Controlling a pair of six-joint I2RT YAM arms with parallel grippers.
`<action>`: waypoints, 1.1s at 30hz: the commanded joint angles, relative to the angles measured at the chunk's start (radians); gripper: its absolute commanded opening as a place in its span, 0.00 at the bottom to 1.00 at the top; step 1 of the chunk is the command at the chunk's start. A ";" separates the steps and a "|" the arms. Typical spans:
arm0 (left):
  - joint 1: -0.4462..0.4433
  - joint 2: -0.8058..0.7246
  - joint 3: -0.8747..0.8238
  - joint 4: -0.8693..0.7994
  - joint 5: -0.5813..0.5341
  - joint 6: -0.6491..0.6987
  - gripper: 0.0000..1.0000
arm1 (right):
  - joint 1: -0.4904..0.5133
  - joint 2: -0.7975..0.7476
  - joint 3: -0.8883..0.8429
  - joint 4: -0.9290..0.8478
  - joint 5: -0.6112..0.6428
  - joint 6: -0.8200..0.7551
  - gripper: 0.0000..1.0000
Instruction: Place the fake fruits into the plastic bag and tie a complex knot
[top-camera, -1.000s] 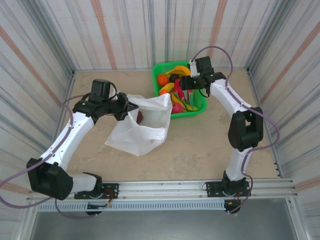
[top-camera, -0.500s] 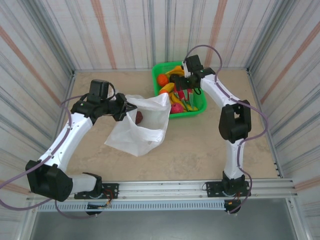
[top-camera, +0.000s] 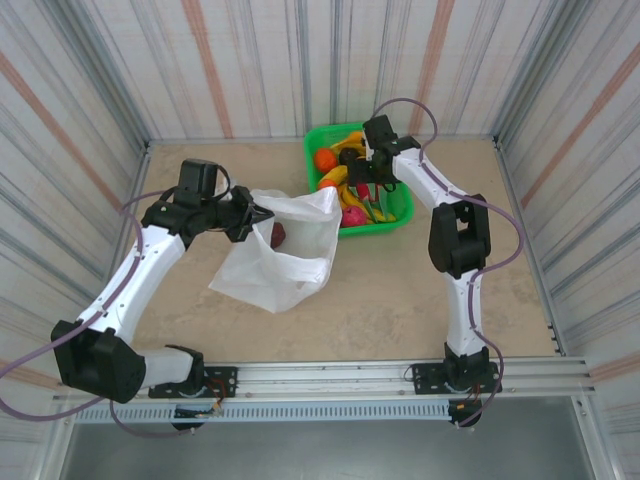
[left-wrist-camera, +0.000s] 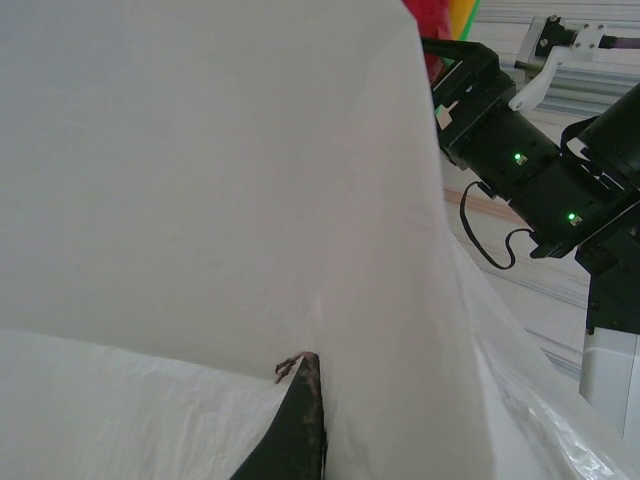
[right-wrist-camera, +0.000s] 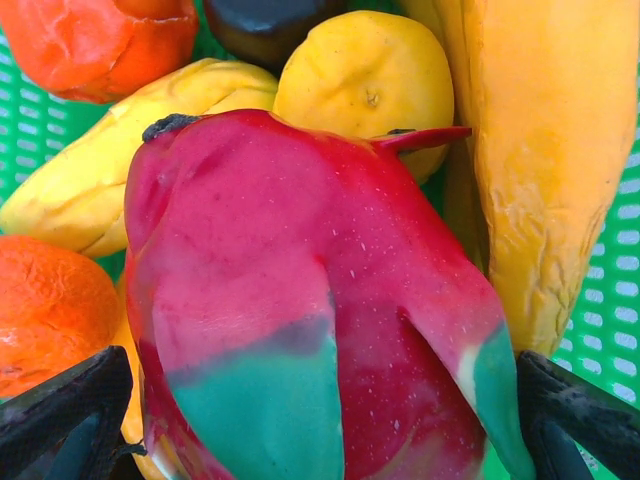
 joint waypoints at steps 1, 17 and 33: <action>0.011 -0.006 0.005 -0.007 0.022 0.023 0.00 | 0.010 0.054 0.049 -0.032 0.019 0.051 0.99; 0.011 -0.004 -0.006 -0.004 0.031 0.024 0.00 | 0.046 0.235 0.156 -0.125 0.105 0.008 0.99; 0.042 -0.037 -0.005 -0.036 0.026 0.046 0.00 | 0.059 -0.005 -0.130 -0.092 0.051 -0.087 0.87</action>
